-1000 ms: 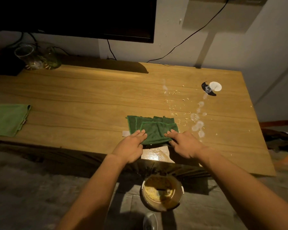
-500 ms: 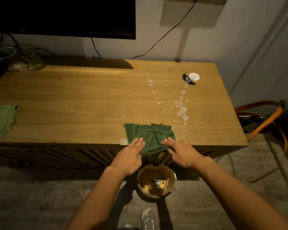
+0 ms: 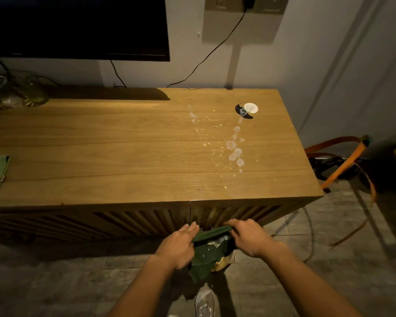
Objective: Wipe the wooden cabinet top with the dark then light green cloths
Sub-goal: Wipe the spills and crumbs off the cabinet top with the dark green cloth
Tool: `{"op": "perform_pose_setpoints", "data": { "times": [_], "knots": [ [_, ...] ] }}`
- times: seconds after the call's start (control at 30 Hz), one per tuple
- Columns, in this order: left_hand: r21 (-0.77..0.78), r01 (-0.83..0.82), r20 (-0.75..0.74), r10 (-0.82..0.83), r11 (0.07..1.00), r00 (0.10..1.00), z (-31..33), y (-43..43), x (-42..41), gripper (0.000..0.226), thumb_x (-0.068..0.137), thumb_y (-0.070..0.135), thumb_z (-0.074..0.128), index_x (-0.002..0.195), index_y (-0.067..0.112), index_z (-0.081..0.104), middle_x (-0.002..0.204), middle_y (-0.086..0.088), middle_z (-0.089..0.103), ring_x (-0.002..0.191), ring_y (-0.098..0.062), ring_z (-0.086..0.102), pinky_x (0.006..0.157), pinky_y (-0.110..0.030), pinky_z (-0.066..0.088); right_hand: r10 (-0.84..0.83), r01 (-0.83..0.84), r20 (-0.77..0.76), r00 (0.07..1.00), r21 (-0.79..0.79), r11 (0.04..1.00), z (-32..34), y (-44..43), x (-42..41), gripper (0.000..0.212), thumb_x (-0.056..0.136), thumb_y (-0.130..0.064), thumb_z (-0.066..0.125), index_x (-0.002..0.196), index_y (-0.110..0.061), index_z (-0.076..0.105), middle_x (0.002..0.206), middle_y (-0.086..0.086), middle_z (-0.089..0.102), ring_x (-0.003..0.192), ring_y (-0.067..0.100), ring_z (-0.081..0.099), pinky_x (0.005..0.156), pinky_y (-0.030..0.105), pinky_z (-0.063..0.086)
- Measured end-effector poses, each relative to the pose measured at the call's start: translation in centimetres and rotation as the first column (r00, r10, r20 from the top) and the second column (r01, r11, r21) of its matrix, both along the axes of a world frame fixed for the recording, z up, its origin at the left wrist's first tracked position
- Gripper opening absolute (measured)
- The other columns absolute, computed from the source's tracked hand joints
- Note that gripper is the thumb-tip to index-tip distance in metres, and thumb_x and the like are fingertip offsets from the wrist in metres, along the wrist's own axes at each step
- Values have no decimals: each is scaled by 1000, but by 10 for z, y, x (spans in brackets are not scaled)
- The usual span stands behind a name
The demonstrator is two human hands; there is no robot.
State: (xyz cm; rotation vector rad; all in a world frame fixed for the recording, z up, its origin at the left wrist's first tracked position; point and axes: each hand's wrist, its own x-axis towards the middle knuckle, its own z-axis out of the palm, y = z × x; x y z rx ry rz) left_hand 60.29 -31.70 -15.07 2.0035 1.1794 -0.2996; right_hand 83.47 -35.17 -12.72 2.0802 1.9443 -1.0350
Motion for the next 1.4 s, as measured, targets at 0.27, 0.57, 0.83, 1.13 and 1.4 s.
{"op": "perform_pose_setpoints", "data": {
  "times": [0.27,0.57,0.83,1.13,1.4],
  "knots": [
    [-119,-3,-84,-7,993,996,2,12,15,62,93,17,39,152,28,26,159,0,28,144,-23,29,117,-38,28,-33,28,-56,998,-74,997,-7,-1,21,35,98,-29,45,131,-35,54,114,-2,68,105,18,62,81,28,47],
    [-408,26,-155,-97,913,983,68,75,34,45,91,6,38,129,15,61,136,-15,57,127,-33,50,101,-32,39,103,-157,-174,979,-337,928,59,53,38,18,96,-29,49,97,-32,66,107,3,68,97,18,59,80,26,37],
    [-490,-121,-98,83,863,992,158,162,34,35,90,5,45,112,18,68,111,-9,68,102,-23,64,85,-38,54,34,-176,-309,950,-447,877,158,144,58,16,95,-23,57,89,-11,66,85,2,59,84,20,54,78,32,46],
    [-321,-252,104,298,913,949,214,272,44,28,97,10,40,113,23,59,116,-12,62,108,-24,59,96,-38,50,-7,-64,-270,963,-252,966,211,269,70,21,97,-24,54,106,-13,70,100,9,70,93,21,64,87,36,51],
    [-6,-325,268,314,946,911,193,397,64,40,97,11,42,129,30,57,108,-2,59,89,-14,53,65,-24,41,-68,88,-112,991,182,979,190,392,67,20,100,-25,48,104,-22,68,86,3,65,76,16,58,65,32,44]
  ]
}}
